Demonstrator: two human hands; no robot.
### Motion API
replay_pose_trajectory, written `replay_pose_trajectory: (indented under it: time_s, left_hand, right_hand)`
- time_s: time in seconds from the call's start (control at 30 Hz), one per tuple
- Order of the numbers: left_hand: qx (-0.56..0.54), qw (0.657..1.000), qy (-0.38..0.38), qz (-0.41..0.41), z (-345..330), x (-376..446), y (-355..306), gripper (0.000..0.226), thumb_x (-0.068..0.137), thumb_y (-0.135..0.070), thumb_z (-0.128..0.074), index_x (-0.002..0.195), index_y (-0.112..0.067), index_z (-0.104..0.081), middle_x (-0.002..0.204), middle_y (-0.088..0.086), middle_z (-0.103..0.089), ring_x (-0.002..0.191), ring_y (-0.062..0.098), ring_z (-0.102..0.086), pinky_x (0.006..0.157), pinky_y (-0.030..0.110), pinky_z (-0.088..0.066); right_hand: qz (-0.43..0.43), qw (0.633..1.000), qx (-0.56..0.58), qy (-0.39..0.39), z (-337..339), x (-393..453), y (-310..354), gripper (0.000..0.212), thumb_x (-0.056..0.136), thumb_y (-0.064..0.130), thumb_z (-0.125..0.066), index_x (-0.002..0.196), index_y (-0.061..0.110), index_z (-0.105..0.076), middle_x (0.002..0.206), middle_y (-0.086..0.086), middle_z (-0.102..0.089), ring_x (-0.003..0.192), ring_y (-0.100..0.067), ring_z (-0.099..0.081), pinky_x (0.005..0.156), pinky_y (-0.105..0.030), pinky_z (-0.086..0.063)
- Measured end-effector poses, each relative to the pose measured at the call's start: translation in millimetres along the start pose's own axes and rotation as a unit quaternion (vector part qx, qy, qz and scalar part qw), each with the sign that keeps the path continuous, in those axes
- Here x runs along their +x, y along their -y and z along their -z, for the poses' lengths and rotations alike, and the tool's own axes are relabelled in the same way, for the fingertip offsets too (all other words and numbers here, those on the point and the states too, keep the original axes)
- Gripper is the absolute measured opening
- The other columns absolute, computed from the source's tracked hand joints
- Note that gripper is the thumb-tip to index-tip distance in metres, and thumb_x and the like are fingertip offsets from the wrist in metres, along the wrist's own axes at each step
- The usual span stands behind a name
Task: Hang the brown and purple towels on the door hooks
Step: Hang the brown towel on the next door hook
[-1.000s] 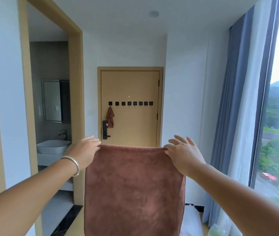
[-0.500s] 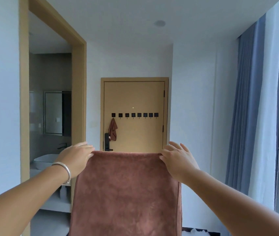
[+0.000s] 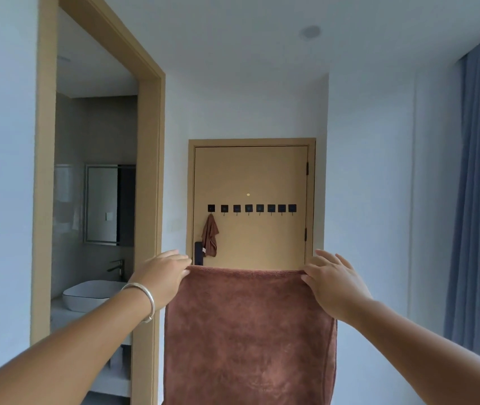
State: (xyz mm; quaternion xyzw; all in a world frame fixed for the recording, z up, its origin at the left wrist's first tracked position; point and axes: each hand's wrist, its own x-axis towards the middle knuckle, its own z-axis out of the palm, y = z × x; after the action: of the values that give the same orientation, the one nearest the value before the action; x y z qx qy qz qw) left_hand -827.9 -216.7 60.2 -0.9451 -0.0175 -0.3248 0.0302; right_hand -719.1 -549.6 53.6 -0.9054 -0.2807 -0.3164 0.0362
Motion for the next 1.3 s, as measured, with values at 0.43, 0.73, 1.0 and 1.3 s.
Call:
replay_pose_trajectory:
  time_s: [0.43, 0.73, 1.0, 1.3]
  left_hand:
    - [0.046, 0.999, 0.013, 0.016, -104.0, 138.3, 38.3, 0.022, 0.103, -0.027, -0.033, 0.084, -0.031, -0.042, 0.106, -0.016, -0.058, 0.129, 0.006, -0.039, 0.092, 0.023, -0.039]
    - [0.070, 0.997, -0.013, 0.018, -180.4, 247.1, 62.8, 0.024, 0.103, -0.028, -0.031, 0.099, -0.027, -0.055, 0.110, -0.017, -0.058, 0.124, 0.002, -0.041, 0.090, 0.022, -0.039]
    - [0.084, 0.996, 0.010, 0.011, -284.1, 330.9, 123.8, 0.026, 0.101, -0.033, -0.034, 0.107, -0.029, -0.059, 0.114, -0.015, -0.059, 0.117, 0.007, -0.049, 0.095, 0.029, -0.044]
    - [0.074, 0.997, -0.007, -0.021, -379.5, 448.3, 200.8, 0.025, 0.101, -0.032, -0.032, 0.101, -0.029, -0.056, 0.106, -0.017, -0.057, 0.118, 0.005, -0.046, 0.086, 0.023, -0.041]
  right_hand:
    - [0.031, 0.999, 0.009, -0.007, -128.8, 154.8, -53.6, 0.039, 0.103, 0.041, -0.025, 0.132, 0.038, -0.051, 0.143, 0.013, -0.044, 0.145, -0.014, -0.016, 0.119, -0.038, -0.011]
    - [0.033, 0.999, 0.022, -0.008, -204.3, 269.0, -101.7, 0.040, 0.104, 0.039, -0.024, 0.134, 0.035, -0.050, 0.145, 0.013, -0.042, 0.145, -0.015, -0.013, 0.119, -0.038, -0.011]
    - [0.041, 0.999, 0.026, 0.002, -287.7, 347.1, -119.2, 0.040, 0.104, 0.038, -0.025, 0.134, 0.034, -0.051, 0.146, 0.011, -0.041, 0.146, -0.015, -0.014, 0.119, -0.039, -0.009]
    - [0.024, 1.000, 0.004, 0.017, -379.4, 476.3, -122.6, 0.040, 0.104, 0.038, -0.025, 0.136, 0.034, -0.049, 0.145, 0.012, -0.042, 0.146, -0.015, -0.014, 0.119, -0.038, -0.010]
